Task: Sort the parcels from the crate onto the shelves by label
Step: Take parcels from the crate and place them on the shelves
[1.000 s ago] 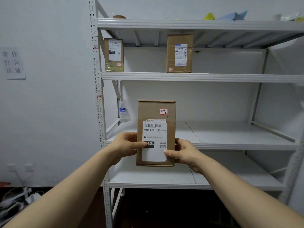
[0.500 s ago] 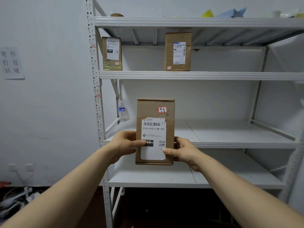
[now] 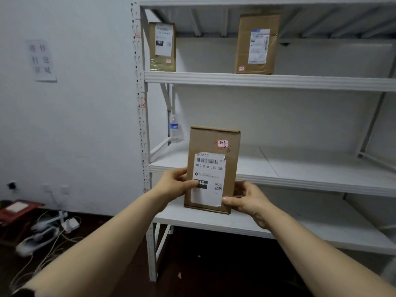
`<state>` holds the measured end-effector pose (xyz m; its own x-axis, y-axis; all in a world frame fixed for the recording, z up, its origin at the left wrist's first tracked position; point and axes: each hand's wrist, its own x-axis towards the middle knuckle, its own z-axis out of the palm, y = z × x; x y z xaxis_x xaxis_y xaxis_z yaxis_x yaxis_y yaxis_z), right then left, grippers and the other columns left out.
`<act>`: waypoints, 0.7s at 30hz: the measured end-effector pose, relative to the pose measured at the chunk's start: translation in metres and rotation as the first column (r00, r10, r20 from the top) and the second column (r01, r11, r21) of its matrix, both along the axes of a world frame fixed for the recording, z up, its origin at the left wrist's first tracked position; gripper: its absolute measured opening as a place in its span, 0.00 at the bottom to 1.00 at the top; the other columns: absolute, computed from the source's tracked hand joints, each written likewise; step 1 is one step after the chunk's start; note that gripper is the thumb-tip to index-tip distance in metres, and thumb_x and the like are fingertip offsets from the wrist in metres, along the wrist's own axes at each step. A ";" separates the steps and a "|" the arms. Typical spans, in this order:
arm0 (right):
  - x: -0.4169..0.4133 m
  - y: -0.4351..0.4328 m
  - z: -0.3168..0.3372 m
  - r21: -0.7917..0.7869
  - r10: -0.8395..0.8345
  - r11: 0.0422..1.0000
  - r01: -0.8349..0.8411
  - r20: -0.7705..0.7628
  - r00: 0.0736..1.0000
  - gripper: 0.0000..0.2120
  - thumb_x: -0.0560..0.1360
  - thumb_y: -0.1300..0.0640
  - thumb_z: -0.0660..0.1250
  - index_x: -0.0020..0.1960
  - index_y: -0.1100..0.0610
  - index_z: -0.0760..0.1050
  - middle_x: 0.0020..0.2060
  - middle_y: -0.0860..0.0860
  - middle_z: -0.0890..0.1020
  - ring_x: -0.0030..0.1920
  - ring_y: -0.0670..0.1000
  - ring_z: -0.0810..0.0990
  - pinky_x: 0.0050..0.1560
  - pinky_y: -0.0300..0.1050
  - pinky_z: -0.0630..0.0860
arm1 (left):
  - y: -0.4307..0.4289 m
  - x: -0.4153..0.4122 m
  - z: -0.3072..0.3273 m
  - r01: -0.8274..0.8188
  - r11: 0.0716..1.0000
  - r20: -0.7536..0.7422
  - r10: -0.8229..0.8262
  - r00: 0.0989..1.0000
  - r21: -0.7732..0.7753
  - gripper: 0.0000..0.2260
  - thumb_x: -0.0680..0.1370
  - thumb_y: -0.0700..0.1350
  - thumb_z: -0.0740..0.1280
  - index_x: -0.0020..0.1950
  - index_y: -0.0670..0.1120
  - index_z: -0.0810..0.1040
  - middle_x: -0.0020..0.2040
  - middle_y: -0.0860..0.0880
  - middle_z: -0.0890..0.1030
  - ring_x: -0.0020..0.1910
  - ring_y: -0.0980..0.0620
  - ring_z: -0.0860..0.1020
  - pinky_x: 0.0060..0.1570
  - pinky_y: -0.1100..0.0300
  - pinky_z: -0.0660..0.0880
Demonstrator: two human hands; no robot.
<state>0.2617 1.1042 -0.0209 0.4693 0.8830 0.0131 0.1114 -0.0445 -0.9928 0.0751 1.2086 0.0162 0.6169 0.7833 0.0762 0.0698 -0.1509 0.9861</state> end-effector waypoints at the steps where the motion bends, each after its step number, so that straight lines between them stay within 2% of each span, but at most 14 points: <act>1: 0.000 0.003 -0.011 -0.018 -0.003 1.000 0.003 -0.008 1.000 0.24 0.69 0.73 0.71 0.61 0.59 0.69 0.47 0.55 0.80 0.46 0.53 0.80 0.45 0.47 0.79 | 0.002 0.001 -0.013 -0.018 1.000 -0.021 0.018 1.000 0.023 0.16 0.76 0.35 0.68 0.62 0.46 0.77 0.50 0.45 0.83 0.45 0.53 0.81 0.46 0.66 0.78; 4: -0.003 0.015 -0.047 -0.099 -0.002 0.995 -0.001 -0.024 1.000 0.27 0.68 0.69 0.74 0.59 0.51 0.67 0.49 0.56 0.80 0.49 0.55 0.81 0.43 0.49 0.80 | 0.011 0.005 -0.055 -0.036 0.998 -0.082 0.040 0.996 0.050 0.17 0.76 0.34 0.68 0.63 0.45 0.76 0.53 0.43 0.82 0.49 0.50 0.80 0.49 0.65 0.77; 8: -0.002 0.047 -0.093 -0.207 -0.012 0.978 0.005 -0.032 0.999 0.26 0.67 0.68 0.76 0.58 0.54 0.69 0.51 0.57 0.82 0.50 0.56 0.82 0.52 0.56 0.80 | 0.036 0.014 -0.112 -0.079 0.997 -0.130 0.079 0.988 0.003 0.15 0.76 0.34 0.68 0.62 0.41 0.77 0.49 0.50 0.81 0.44 0.58 0.79 0.44 0.70 0.77; 12: 0.009 0.102 -0.132 -0.273 -0.005 0.962 -0.008 -0.049 0.999 0.24 0.67 0.70 0.75 0.52 0.50 0.68 0.50 0.55 0.81 0.51 0.55 0.82 0.50 0.52 0.81 | 0.089 0.027 -0.155 -0.095 0.993 -0.153 0.083 0.985 -0.076 0.16 0.76 0.33 0.67 0.63 0.41 0.76 0.49 0.50 0.81 0.44 0.61 0.79 0.44 0.73 0.76; 15: 0.019 0.157 -0.163 -0.314 -0.023 0.950 0.005 -0.053 0.998 0.25 0.67 0.70 0.75 0.55 0.50 0.69 0.50 0.55 0.81 0.50 0.54 0.82 0.49 0.51 0.81 | 0.147 0.038 -0.191 -0.106 0.990 -0.207 0.085 0.975 -0.095 0.15 0.77 0.36 0.67 0.63 0.44 0.77 0.49 0.52 0.81 0.50 0.57 0.79 0.49 0.71 0.75; 18: 0.033 0.213 -0.194 -0.371 -0.048 0.929 0.018 -0.073 0.996 0.26 0.66 0.70 0.75 0.58 0.52 0.71 0.51 0.56 0.82 0.51 0.54 0.82 0.52 0.52 0.80 | 0.205 0.049 -0.224 -0.110 0.989 -0.302 0.075 0.950 -0.100 0.13 0.77 0.37 0.67 0.62 0.44 0.78 0.55 0.49 0.81 0.57 0.53 0.78 0.56 0.63 0.73; 21: 0.049 0.255 -0.226 -0.405 -0.089 0.913 0.046 -0.087 0.992 0.27 0.66 0.72 0.74 0.61 0.55 0.72 0.54 0.55 0.82 0.53 0.54 0.81 0.55 0.56 0.79 | 0.252 0.066 -0.251 -0.089 0.986 -0.347 0.034 0.937 -0.144 0.14 0.77 0.34 0.67 0.62 0.42 0.78 0.57 0.47 0.81 0.55 0.53 0.77 0.52 0.67 0.73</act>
<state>0.3105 1.3596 -0.2467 0.5080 0.7699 -0.3861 -0.0059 -0.4451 -0.8954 0.1416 1.4609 -0.2346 0.5342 0.8056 -0.2564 0.4114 0.0173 0.9113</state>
